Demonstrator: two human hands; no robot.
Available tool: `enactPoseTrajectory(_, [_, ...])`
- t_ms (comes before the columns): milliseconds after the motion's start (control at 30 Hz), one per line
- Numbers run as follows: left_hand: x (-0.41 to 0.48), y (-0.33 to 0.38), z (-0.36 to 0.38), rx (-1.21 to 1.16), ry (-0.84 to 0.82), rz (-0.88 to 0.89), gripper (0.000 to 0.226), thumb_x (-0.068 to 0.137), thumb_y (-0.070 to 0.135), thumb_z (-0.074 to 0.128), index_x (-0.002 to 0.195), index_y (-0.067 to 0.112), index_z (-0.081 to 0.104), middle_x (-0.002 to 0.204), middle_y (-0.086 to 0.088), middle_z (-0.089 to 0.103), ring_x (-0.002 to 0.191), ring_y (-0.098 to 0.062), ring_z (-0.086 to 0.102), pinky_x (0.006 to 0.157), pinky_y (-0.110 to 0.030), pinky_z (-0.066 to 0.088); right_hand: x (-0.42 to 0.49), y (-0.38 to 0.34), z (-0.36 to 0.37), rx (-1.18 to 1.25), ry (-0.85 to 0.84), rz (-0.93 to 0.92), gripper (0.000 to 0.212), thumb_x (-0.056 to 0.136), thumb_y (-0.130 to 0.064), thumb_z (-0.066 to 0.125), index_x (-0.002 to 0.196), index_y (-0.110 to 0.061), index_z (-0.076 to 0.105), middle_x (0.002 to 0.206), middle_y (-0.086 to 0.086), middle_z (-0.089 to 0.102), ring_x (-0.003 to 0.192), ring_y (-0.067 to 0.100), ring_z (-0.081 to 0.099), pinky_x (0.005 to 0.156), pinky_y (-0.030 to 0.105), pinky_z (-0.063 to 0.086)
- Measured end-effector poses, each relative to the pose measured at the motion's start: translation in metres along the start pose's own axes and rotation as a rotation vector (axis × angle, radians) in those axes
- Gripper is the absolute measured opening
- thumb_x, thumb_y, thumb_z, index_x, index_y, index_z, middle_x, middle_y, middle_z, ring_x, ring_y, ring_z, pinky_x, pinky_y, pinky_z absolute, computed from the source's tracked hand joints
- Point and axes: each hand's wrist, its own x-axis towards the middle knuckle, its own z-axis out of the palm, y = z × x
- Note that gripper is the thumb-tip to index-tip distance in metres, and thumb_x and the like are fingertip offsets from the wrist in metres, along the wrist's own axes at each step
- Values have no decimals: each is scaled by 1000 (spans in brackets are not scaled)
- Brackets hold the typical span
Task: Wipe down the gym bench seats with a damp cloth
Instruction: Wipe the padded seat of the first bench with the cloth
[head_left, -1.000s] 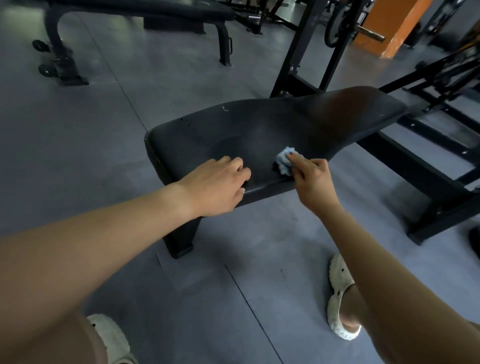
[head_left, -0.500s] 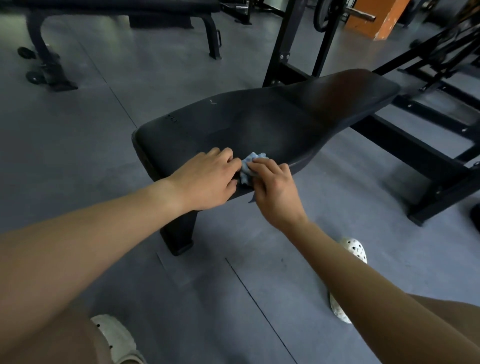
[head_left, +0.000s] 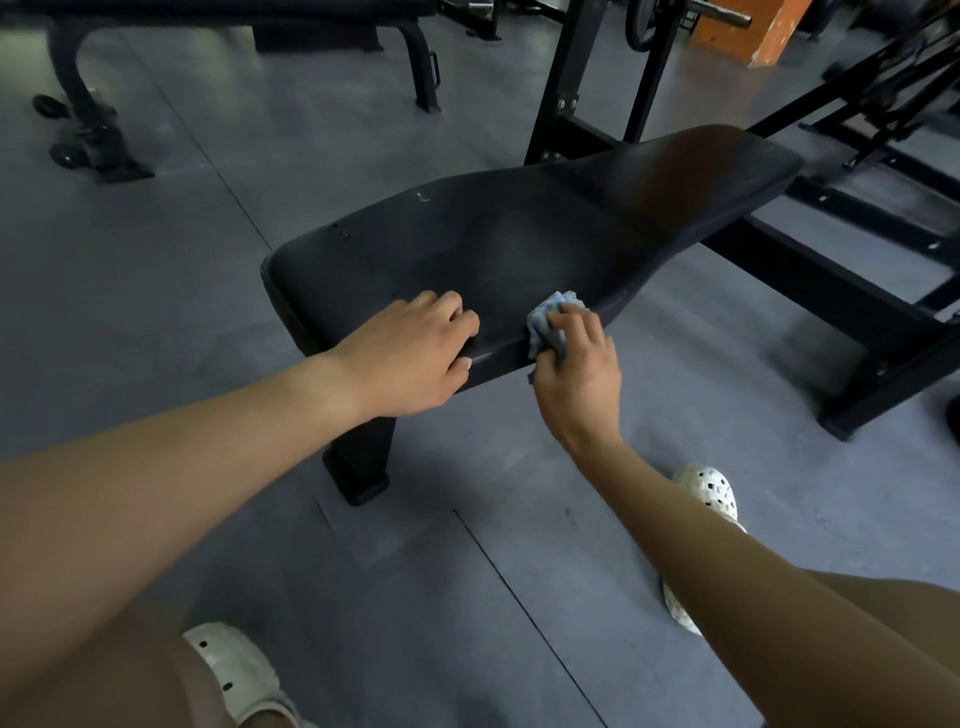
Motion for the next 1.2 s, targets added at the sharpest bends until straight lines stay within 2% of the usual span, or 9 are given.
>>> enactPoseTrajectory(267, [-2, -1, -2, -26, -20, -6, 39, 104, 42, 47, 134, 18, 53, 130, -2, 53, 113, -21, 56, 92, -44, 53, 1, -9, -3, -16, -148, -319, 30, 84, -3, 54, 112, -5, 64, 124, 8, 56, 103, 31, 60, 81, 40, 53])
enactPoseTrajectory(400, [-10, -3, -6, -37, -12, -5, 42, 105, 39, 47, 139, 17, 55, 137, -1, 54, 118, -20, 57, 98, -44, 50, 23, 15, -7, -25, -26, -98, 35, 89, -5, 48, 118, -8, 68, 127, 8, 58, 110, 33, 59, 94, 42, 51])
enactPoseTrajectory(467, [-15, -6, -8, -32, -1, -23, 41, 105, 40, 46, 138, 18, 57, 137, 0, 55, 118, -20, 57, 99, -44, 49, 26, 15, -6, -31, -15, -1, 36, 93, -4, 47, 122, -9, 67, 129, 7, 57, 108, 34, 56, 93, 43, 51])
enactPoseTrajectory(567, [-22, -12, -11, -13, 6, -68, 42, 105, 44, 44, 135, 19, 58, 134, -1, 56, 117, -21, 58, 99, -44, 49, 18, 1, 1, -86, 13, -27, 35, 93, -1, 46, 120, -8, 66, 122, 11, 58, 96, 36, 52, 84, 43, 50])
enactPoseTrajectory(700, [-32, -23, -15, 8, 16, -144, 42, 105, 45, 44, 133, 19, 59, 133, -2, 57, 115, -22, 59, 95, -44, 51, 3, -35, 10, -150, -36, -198, 29, 93, -6, 50, 114, -7, 69, 110, 11, 61, 86, 29, 48, 72, 44, 50])
enactPoseTrajectory(833, [-41, -33, -18, 22, 4, -208, 41, 104, 44, 44, 132, 19, 59, 127, -3, 57, 111, -23, 59, 88, -42, 52, -8, -72, 16, -94, -220, -499, 34, 94, -15, 46, 118, -13, 69, 110, 7, 62, 88, 24, 46, 74, 38, 48])
enactPoseTrajectory(967, [-46, -39, -19, 23, -27, -248, 39, 104, 42, 43, 131, 19, 58, 126, -3, 56, 111, -24, 58, 88, -43, 52, 11, -77, 20, -90, -306, -639, 38, 93, -14, 46, 121, -12, 71, 113, 6, 67, 92, 28, 49, 85, 35, 46])
enactPoseTrajectory(1100, [-51, -43, -21, 23, -46, -298, 40, 105, 43, 43, 131, 17, 57, 129, -5, 55, 113, -26, 57, 92, -47, 52, 52, -38, 25, -78, -225, -471, 38, 95, -16, 41, 115, -15, 74, 114, 5, 74, 95, 35, 63, 89, 44, 51])
enactPoseTrajectory(1200, [-57, -50, -21, 32, -42, -321, 41, 105, 43, 42, 131, 15, 57, 130, -6, 56, 111, -26, 58, 88, -44, 53, 63, -31, 23, -54, -173, -238, 32, 97, -2, 44, 111, -7, 72, 101, 16, 71, 97, 39, 62, 85, 47, 49])
